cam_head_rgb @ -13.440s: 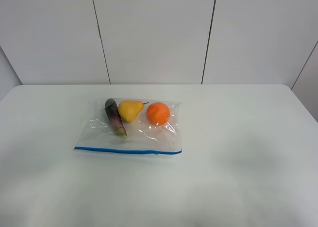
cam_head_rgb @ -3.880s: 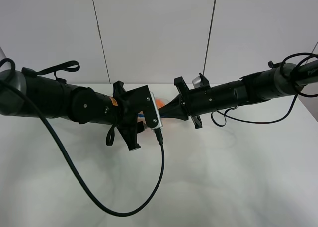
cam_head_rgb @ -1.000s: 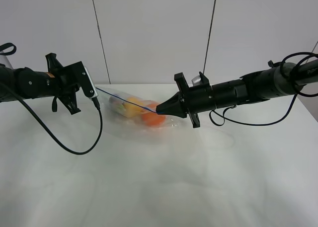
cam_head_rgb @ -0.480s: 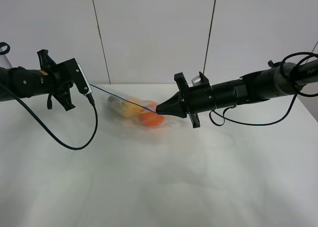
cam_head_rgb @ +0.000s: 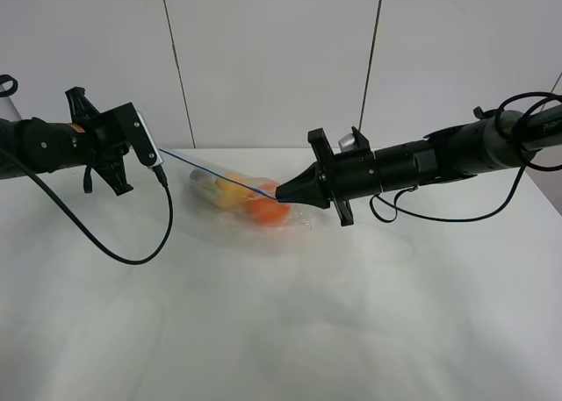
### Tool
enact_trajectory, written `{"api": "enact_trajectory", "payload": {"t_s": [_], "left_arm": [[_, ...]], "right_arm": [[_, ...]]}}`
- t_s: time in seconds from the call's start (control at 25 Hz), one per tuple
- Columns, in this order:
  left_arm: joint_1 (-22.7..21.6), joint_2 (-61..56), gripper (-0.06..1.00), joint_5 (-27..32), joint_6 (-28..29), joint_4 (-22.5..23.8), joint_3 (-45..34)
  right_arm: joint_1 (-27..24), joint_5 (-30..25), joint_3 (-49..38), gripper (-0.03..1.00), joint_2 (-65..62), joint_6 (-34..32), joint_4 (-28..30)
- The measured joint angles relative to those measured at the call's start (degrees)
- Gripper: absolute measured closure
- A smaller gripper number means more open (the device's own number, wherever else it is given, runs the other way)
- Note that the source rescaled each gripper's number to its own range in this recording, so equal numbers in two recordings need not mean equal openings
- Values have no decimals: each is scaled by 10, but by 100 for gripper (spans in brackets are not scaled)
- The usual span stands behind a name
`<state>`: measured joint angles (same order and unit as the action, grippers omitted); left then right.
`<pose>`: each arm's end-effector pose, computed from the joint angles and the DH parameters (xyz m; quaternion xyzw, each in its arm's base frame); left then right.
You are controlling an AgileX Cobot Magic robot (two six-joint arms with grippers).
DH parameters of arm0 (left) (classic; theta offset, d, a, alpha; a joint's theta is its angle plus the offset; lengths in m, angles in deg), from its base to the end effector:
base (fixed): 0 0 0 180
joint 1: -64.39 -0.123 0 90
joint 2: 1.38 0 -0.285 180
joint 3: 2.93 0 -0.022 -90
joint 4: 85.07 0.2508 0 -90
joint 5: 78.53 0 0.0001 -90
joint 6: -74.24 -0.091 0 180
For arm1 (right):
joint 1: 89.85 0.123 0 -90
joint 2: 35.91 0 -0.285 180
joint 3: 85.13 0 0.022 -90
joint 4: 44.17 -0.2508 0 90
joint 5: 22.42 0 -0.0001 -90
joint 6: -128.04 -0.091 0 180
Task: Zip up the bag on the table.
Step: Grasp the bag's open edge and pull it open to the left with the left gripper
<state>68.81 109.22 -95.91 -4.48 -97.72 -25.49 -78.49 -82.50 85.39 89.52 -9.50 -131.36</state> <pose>0.3790 -0.0233 0.1941 0.4789 0.7005 0.2967 0.4380 0.3646 0.1537 0.1590 0.0486 0.8299 0.5530 0.0558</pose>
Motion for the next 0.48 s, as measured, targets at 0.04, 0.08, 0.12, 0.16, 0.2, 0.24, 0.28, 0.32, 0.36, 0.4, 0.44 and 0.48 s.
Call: {"api": "enact_trajectory", "payload": {"t_s": [0.04,0.08,0.12,0.16,0.2,0.24,0.28,0.32,0.36,0.4,0.44,0.48], "left_arm": [[0,0,94,0,0,0,0],[0,0,94,0,0,0,0],[0,0,94,0,0,0,0],[0,0,94,0,0,0,0],[0,0,94,0,0,0,0],[0,0,94,0,0,0,0],[0,0,94,0,0,0,0],[0,0,93,-1,0,0,0],[0,0,90,-2,2,0,0],[-1,0,86,-6,9,0,0],[-2,0,80,-10,19,-1,0],[-3,0,71,-13,30,-1,0]], "right_arm": [[0,0,0,97,0,0,0],[0,0,0,97,0,0,0],[0,0,0,97,0,0,0],[0,0,0,97,0,0,0],[0,0,0,97,0,0,0],[0,0,0,97,0,0,0],[0,0,0,97,0,0,0],[0,0,0,97,0,0,0],[0,0,0,97,0,0,1],[0,0,0,97,0,0,4],[0,0,0,97,0,0,7],[0,0,0,97,0,0,9]]}}
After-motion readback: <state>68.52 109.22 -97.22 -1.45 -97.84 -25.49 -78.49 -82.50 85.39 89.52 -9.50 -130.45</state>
